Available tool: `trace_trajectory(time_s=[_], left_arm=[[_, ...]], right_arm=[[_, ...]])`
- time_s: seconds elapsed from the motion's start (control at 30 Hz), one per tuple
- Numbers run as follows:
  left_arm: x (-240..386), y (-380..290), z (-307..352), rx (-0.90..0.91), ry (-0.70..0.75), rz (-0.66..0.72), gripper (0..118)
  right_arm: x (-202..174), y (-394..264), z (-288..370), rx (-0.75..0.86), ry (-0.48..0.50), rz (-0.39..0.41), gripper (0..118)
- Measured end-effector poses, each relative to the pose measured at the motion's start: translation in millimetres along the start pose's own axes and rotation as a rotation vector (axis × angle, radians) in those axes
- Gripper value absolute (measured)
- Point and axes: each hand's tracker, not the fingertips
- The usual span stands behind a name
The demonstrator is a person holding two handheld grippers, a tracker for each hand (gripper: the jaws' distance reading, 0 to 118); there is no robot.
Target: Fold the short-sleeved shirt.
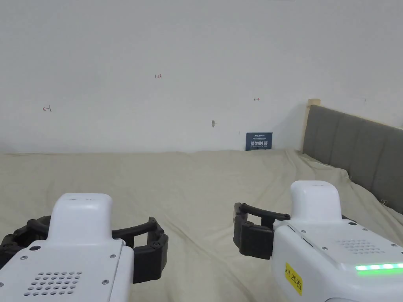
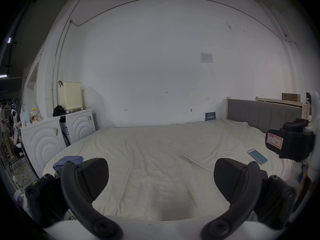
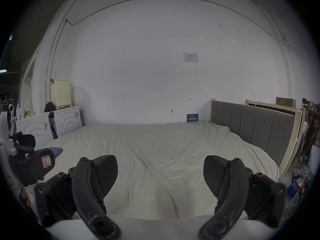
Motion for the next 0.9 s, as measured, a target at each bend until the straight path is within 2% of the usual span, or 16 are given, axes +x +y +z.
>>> trace_trajectory(time_s=[0.9], left_arm=[[-3.0, -2.4, -2.3, -0.008, 0.008, 0.060, 118]], right_arm=[[-3.9, -9.8, -5.8, -0.008, -0.013, 0.032, 102]])
